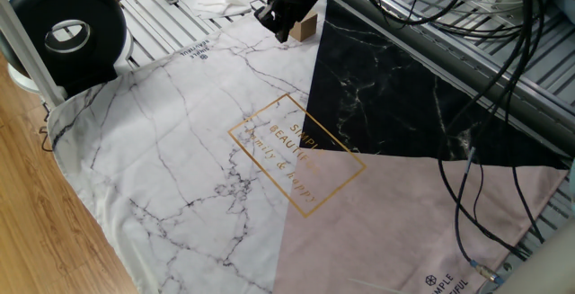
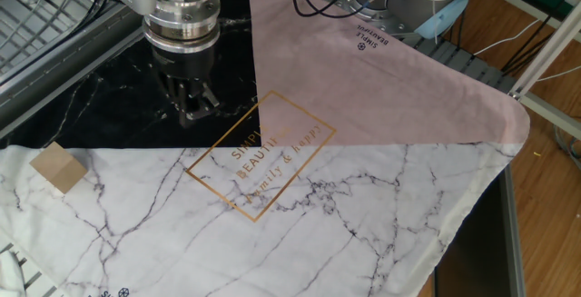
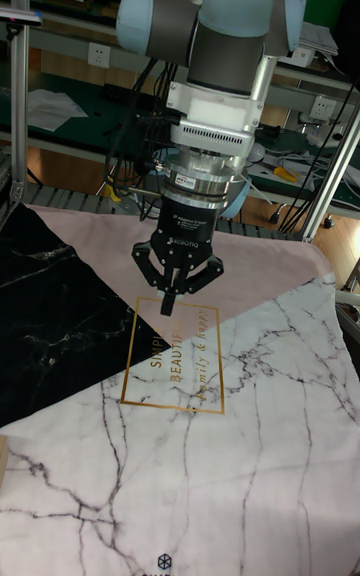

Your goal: Pick up the small block on the left and move it to the right

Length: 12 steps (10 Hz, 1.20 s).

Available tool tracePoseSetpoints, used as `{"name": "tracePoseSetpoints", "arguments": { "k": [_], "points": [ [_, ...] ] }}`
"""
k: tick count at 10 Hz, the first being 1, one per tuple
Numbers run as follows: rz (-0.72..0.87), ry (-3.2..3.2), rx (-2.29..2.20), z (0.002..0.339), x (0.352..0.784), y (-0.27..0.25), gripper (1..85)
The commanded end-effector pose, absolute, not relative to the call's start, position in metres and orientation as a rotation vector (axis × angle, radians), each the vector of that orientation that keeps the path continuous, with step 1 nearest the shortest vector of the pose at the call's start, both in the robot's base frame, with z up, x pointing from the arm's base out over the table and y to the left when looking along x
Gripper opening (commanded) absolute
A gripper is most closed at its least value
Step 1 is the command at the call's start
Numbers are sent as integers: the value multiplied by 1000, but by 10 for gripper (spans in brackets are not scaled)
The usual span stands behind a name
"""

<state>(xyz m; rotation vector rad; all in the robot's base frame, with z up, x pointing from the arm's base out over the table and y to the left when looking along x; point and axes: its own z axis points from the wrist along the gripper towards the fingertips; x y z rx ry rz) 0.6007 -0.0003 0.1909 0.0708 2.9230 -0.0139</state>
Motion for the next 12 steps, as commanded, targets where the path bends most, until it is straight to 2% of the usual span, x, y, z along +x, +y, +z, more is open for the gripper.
{"name": "tracePoseSetpoints", "arguments": {
  "k": [1,3,5,6,7,9,10,11,12],
  "points": [
    [-172,2883,-48,196,610,-27,13],
    [-80,2895,-60,194,608,-10,13],
    [92,2930,-10,192,599,19,13],
    [66,2980,7,190,586,14,13],
    [26,2944,-48,191,595,8,13],
    [79,2934,-47,190,601,15,13],
    [39,2968,-90,174,621,-11,13],
    [-109,2968,-185,163,644,-54,13],
    [-108,2953,-241,153,667,-74,13]
  ]
}}
